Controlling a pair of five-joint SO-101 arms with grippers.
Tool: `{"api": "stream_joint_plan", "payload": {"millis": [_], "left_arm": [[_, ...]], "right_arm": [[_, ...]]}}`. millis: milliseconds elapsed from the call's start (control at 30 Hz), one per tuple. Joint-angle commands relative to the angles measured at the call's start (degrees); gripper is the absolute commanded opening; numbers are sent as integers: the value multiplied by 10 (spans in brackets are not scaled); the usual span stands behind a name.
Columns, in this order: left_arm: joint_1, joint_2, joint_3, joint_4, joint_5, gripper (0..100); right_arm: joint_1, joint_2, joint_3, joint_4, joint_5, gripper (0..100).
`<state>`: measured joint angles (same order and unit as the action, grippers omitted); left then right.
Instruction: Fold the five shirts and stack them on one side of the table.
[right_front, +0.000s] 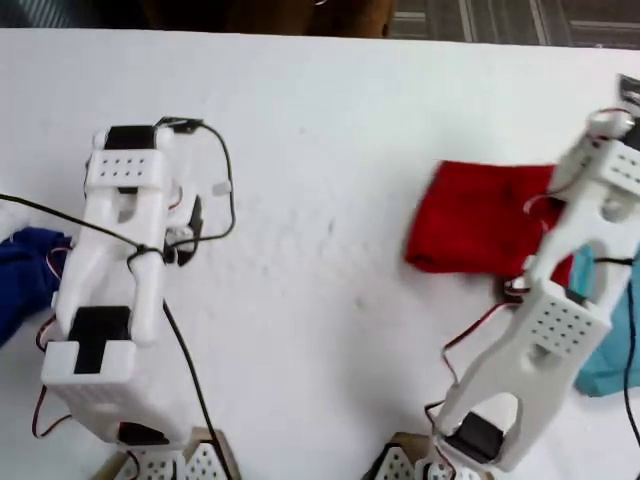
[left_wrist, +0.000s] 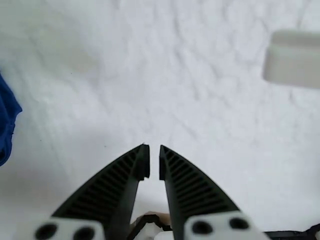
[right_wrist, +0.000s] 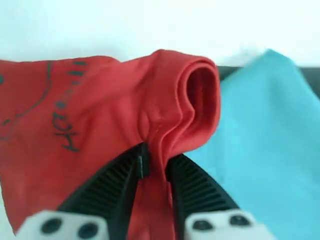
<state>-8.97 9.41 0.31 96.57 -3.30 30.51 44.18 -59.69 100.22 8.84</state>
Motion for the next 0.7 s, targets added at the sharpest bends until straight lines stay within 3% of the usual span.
{"api": "stream_joint_plan", "payload": {"millis": [0,433,667], "left_arm": [[-6,-32,-2,5,-2,60],[-5,-31,-2,5,-1,60],[-4,-31,-2,5,-1,60]], "right_arm": [[62,-54,-7,12,5,19],[155,-186,-2,11,70,19],[201,-135,-1,11,70,19]]}}
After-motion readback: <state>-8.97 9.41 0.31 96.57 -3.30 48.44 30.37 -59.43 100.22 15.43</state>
